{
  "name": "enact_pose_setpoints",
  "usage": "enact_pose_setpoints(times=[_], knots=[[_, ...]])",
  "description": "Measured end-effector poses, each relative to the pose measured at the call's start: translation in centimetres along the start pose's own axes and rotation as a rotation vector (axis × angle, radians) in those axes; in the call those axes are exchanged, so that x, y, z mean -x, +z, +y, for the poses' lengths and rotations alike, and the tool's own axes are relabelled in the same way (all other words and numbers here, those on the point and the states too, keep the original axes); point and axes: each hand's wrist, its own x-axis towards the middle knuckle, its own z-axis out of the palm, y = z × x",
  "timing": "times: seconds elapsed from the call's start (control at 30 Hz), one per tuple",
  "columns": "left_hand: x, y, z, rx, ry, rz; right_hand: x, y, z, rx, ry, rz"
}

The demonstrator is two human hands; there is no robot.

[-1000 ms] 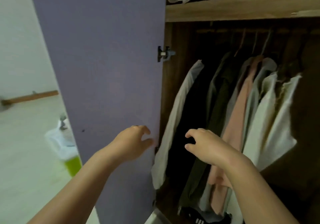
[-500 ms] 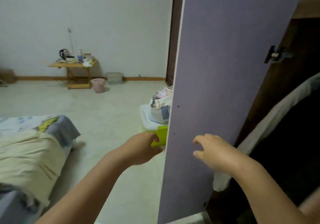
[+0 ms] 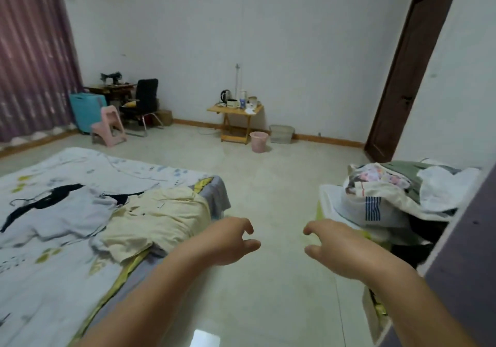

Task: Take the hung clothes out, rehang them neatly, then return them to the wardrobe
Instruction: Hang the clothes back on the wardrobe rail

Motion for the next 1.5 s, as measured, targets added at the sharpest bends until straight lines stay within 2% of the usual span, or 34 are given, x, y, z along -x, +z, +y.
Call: enact_pose_setpoints(times=[0.17,0.53,0.77,1.17,1.5], knots=[[-0.1,-3.4,-8.5,0.002,-0.093,-0.002,-6.9,1.1,-7.5,-0.016,-0.106,0.013],[-1.2,-5.1,-23.7,0.124,-0.375,0.007,-18.8,4.5,-19.3,-0.011,-0.303,-0.14],[-5.9,-5.4,-28.9,0.158,-0.514,0.015,-28.8,5.8,-21.5,0.06,-0.405,-0.186],[-17.5,-6.1,-34.7,0.288,-0.726,0.132,-46.2,6.6,-23.1,0.115,-0.554,-0.288],[-26.3,-6.4,-45.9,0.369,-0.838,0.196,-60.1,12.1,-28.9,0.176,-0.605,-0.383]])
